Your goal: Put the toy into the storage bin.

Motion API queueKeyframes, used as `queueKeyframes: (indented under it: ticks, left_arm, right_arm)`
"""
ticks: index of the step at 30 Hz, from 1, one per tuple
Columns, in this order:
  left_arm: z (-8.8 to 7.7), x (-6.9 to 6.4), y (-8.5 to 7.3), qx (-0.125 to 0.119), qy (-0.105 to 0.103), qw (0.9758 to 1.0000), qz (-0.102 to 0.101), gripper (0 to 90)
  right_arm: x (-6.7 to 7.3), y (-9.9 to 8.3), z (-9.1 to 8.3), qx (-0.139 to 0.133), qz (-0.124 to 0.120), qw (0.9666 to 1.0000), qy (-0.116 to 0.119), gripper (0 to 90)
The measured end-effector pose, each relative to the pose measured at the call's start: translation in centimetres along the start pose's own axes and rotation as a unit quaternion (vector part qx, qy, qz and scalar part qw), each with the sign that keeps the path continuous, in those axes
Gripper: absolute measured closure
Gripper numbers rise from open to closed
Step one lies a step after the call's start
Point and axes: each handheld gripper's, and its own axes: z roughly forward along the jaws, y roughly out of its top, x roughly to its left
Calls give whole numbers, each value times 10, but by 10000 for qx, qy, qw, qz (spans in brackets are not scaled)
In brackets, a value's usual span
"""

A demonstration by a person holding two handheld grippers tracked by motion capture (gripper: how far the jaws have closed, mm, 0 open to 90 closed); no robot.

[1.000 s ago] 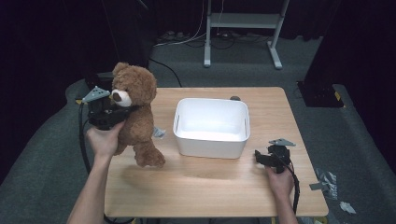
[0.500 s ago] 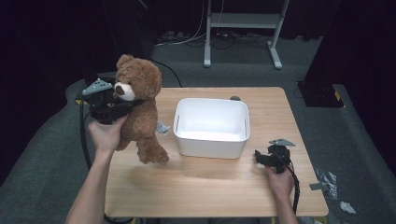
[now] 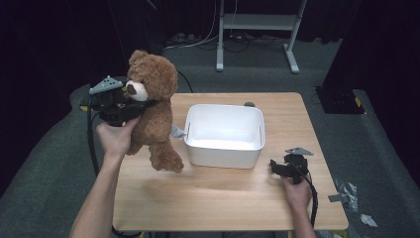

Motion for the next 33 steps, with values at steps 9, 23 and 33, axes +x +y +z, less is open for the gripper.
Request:
queueKeyframes:
  ticks: [9,23,33]
  left_arm:
    - [6,-9,10,-44,-71,9999,63,654]
    - [28,-27,25,-16,-324,9994,116,652]
    - [42,-38,33,13,-416,9990,182,652]
  right_arm:
    - [0,0,0,2,-2,10000,2,175]
    - [0,0,0,1,1,10000,2,175]
    - [0,0,0,1,3,10000,1,175]
